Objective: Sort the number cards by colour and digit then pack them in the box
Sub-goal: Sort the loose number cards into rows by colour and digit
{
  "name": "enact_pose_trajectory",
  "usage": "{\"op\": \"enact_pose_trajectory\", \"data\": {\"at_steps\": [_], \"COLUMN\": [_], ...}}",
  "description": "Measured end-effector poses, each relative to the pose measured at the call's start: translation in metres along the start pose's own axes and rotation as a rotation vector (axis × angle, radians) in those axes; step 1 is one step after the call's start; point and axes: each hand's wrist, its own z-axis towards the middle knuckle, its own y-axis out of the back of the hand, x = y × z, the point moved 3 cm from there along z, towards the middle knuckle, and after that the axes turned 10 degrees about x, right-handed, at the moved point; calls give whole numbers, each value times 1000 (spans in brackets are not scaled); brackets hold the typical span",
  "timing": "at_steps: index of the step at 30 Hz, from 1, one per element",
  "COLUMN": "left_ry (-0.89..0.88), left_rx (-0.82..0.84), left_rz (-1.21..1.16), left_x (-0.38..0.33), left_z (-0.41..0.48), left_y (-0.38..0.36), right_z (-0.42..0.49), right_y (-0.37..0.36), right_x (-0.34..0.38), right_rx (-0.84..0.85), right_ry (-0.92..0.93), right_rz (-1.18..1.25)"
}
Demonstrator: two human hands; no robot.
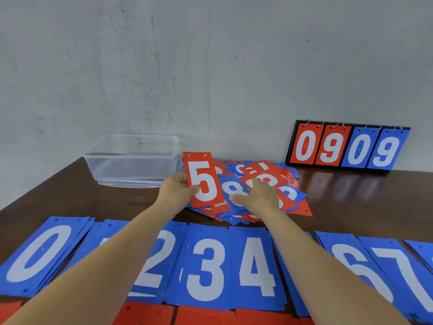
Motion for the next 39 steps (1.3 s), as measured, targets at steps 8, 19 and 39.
{"op": "enact_pose_trajectory", "data": {"at_steps": [8, 19, 39], "left_ry": [45, 25, -112], "left_rx": [-67, -31, 177], "left_rz": [3, 56, 10], "left_x": [7, 2, -43], "left_z": [-21, -35, -50], "left_y": [32, 38, -30], "right_z": [11, 5, -87], "right_y": [-1, 10, 94], "right_x": [5, -19, -54], "right_rx": [12, -196, -298], "right_ry": [-43, -97, 90], "right_rz": [-48, 212, 730]}}
